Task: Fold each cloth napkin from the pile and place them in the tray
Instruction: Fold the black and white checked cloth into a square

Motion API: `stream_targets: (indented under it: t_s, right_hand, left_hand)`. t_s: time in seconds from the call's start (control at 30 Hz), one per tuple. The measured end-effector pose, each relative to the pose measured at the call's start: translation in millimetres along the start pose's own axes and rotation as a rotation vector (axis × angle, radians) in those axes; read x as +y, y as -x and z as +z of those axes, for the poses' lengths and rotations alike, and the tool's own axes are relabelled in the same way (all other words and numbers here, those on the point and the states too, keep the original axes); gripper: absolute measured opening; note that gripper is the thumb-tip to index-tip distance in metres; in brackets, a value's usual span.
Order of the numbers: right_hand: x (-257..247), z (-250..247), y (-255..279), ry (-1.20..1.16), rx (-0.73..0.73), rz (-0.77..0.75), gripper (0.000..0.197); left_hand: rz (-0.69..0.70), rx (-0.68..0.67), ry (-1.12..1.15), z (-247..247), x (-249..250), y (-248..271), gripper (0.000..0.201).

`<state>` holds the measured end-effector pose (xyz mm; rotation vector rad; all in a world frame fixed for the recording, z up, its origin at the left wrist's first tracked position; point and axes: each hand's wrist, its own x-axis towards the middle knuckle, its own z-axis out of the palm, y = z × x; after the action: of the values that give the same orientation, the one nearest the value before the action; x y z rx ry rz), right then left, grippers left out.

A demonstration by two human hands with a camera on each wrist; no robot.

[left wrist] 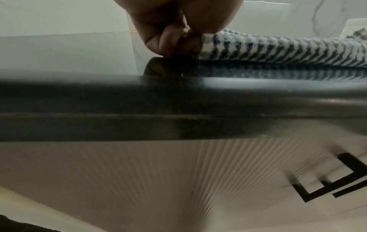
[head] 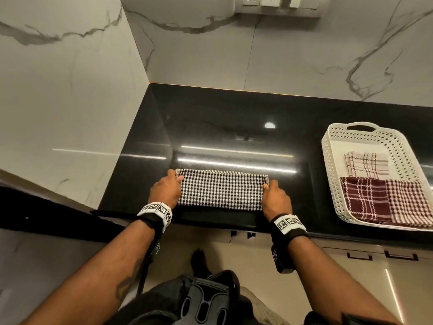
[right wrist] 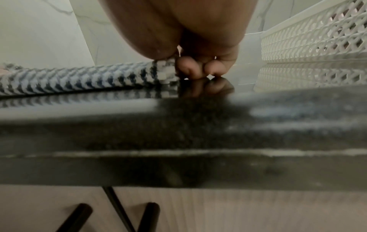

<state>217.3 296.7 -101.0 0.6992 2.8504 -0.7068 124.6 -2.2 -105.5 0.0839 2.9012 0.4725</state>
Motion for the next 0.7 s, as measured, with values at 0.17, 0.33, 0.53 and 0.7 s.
stream_targets:
  t_s: [0.17,0.33,0.53,0.7]
  right_hand:
    - [-5.0,-0.1,-8.2,0.065,-0.021,0.027,0.030]
    - [-5.2,-0.6,-16.4,0.095,-0.044,0.050,0.034]
    - [-16.6,-4.9,7.7,0.246,0.079,-0.023,0.035]
    - [-58.3,18.5,23.8,0.225,-0.161,-0.423,0.059]
  left_hand:
    - [0.021,0.039,-0.048,3.9,1.6,-1.4,0.033]
    - [-0.010,0.021,-0.074,4.8,4.4,-3.2,0.030]
    - [0.075,0.241,-0.119,-9.6,18.1,12.8,0.040]
    - [0.656,0.157,-0.287,17.2,61.0,24.3,0.051]
